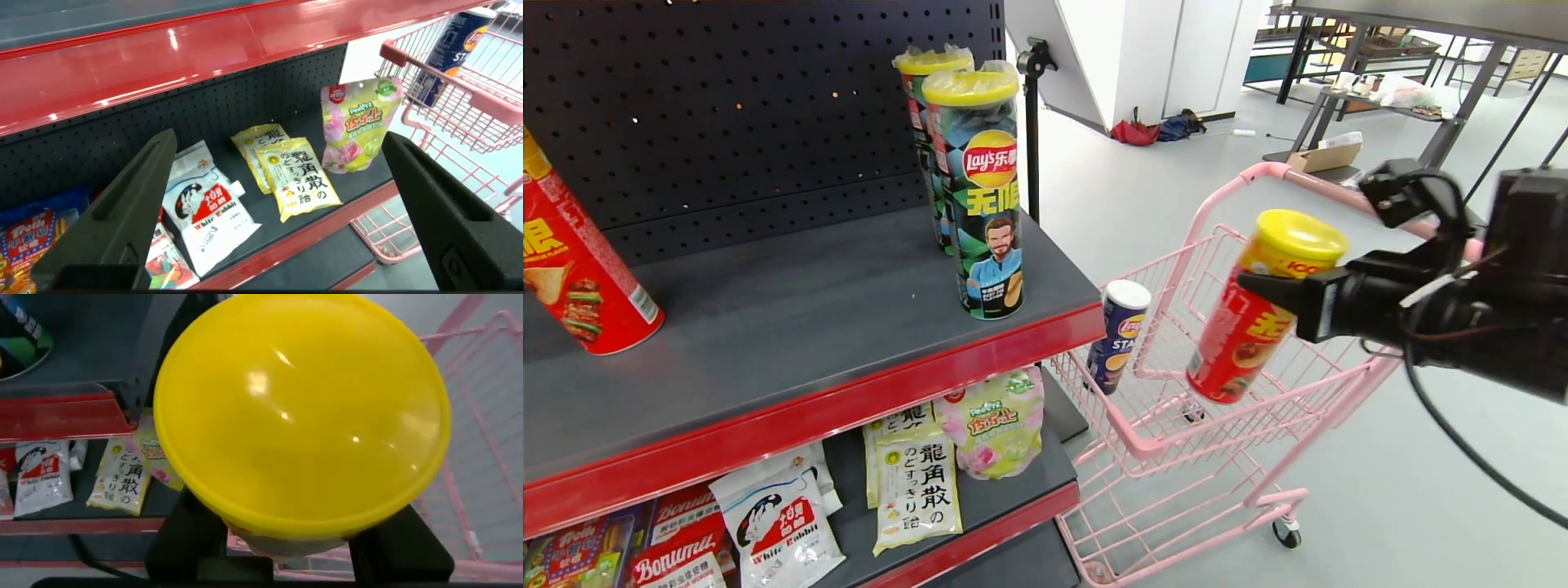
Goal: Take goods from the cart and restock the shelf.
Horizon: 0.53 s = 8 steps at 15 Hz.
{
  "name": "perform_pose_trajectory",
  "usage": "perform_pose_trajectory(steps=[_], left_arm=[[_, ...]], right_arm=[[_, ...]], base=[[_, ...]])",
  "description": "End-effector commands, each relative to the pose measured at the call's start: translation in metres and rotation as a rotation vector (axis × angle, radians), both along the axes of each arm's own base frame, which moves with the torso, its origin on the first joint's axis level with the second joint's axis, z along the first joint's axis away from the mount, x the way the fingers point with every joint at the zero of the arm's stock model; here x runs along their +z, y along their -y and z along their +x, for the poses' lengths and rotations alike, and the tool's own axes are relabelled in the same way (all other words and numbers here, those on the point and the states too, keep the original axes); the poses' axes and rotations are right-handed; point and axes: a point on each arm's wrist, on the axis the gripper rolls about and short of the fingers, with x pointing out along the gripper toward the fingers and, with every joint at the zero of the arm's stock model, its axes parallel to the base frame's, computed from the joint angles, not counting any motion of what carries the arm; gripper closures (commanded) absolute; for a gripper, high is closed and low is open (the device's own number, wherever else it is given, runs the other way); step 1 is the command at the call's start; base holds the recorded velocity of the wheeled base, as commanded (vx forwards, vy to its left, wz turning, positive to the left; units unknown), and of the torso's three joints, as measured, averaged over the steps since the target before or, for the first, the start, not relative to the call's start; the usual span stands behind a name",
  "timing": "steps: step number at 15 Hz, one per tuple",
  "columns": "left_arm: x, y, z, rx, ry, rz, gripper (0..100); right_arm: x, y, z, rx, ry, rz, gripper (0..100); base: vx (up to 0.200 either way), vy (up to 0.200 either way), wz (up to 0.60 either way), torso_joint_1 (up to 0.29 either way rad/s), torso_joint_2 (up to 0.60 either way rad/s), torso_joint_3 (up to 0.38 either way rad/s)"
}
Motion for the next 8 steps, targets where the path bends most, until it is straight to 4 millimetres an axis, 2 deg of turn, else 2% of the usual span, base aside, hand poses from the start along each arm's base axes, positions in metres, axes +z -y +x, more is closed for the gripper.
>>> perform_pose_trajectory(steps=[1, 3, 4, 5, 8], left_arm=[[0.0, 0.0, 0.0, 0.001, 0.0, 0.0, 0], [0.0, 0.0, 0.0, 0.001, 0.0, 0.0, 0], [0.0, 0.0, 0.0, 0.001, 0.0, 0.0, 0], [0.0, 0.0, 0.0, 0.001, 0.0, 0.0, 0], [0.0, 0.0, 0.0, -0.001, 0.0, 0.0, 0]], right_arm=[[0.028, 0.043, -0.1, -0.148, 0.058, -0.015, 100], [0.004, 0.071, -0.164, -0.204, -0.037, -0.059, 100], [-0.01, 0.08, -0.187, -0.247, -0.072, -0.073, 100], [-0.021, 0.086, -0.201, -0.296, -0.092, -0.074, 100], [-0.034, 0.09, -0.21, -0.386, -0.1, -0.083, 100]], base=[[0.0, 0.0, 0.0, 0.0, 0.0, 0.0], [0.0, 0.0, 0.0, 0.0, 0.0, 0.0], [0.0, 0.0, 0.0, 0.0, 0.0, 0.0], [0.0, 0.0, 0.0, 0.0, 0.0, 0.0], [0.0, 0.0, 0.0, 0.0, 0.0, 0.0]])
